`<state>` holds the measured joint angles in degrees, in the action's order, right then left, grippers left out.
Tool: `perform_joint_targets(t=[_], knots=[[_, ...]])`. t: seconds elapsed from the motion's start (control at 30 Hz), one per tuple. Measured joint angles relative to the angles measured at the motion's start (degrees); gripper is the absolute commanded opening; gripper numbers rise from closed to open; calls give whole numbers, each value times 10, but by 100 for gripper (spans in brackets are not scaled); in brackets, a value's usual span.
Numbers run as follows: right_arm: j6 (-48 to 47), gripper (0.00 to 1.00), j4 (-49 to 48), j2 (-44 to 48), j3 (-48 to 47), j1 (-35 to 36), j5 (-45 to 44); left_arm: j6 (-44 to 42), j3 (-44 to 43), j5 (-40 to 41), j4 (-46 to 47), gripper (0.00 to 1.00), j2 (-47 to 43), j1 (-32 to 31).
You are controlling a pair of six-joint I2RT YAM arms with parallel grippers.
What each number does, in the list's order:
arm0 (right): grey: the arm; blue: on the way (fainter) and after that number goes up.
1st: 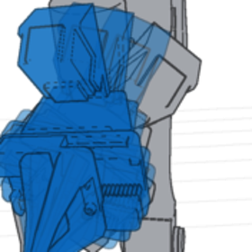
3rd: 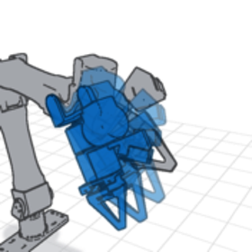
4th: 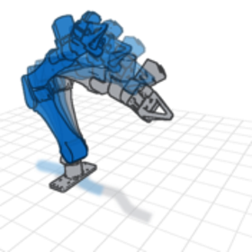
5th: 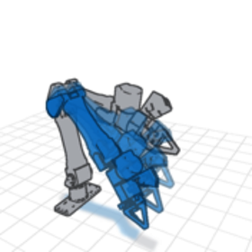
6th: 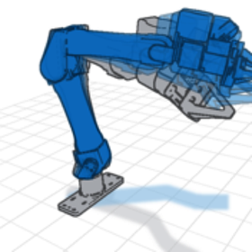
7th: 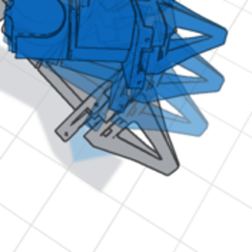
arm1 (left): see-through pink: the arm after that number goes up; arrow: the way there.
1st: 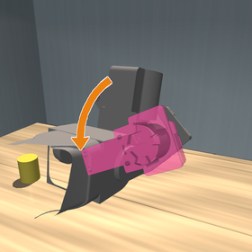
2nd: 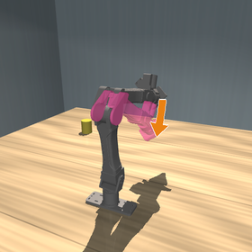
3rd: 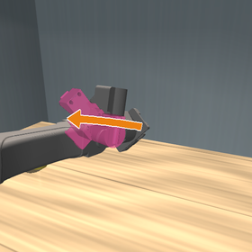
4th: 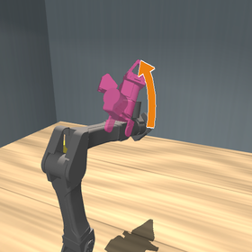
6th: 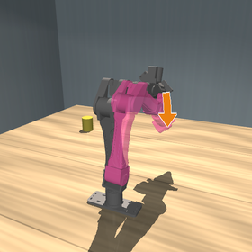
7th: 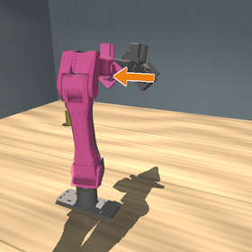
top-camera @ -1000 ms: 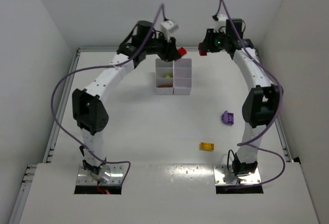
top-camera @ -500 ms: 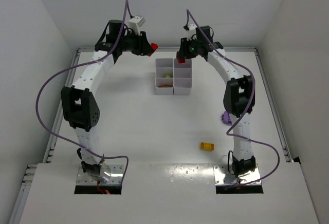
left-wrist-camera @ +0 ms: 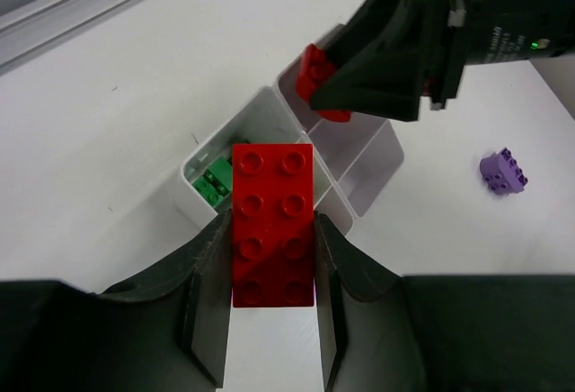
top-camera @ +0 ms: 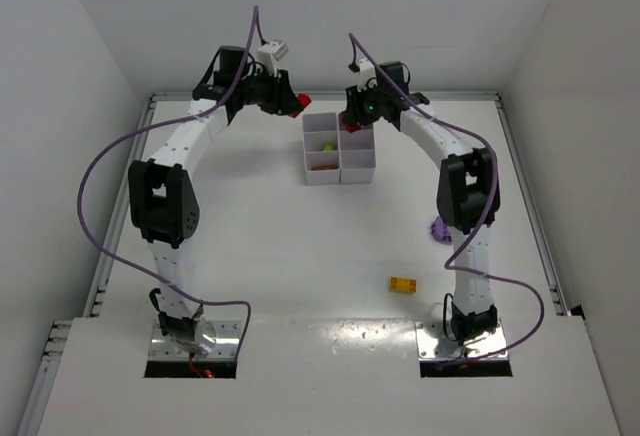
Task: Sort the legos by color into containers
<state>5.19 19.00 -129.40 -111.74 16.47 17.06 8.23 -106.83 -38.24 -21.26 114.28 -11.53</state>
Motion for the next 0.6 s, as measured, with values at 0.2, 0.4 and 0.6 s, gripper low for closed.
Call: perform_joint_targets(t=[0.2, 0.4, 0.6], knots=[[-23, 57, -44, 68, 109, 1, -23, -14, -5, -1, -2, 9, 17, -5], [-36, 29, -75, 89, 156, 1, -41, -45, -10, 1, -12, 9, 20, -26], [-59, 1, -134, 120, 204, 1, -50, -70, -15, 6, -25, 9, 20, -59]])
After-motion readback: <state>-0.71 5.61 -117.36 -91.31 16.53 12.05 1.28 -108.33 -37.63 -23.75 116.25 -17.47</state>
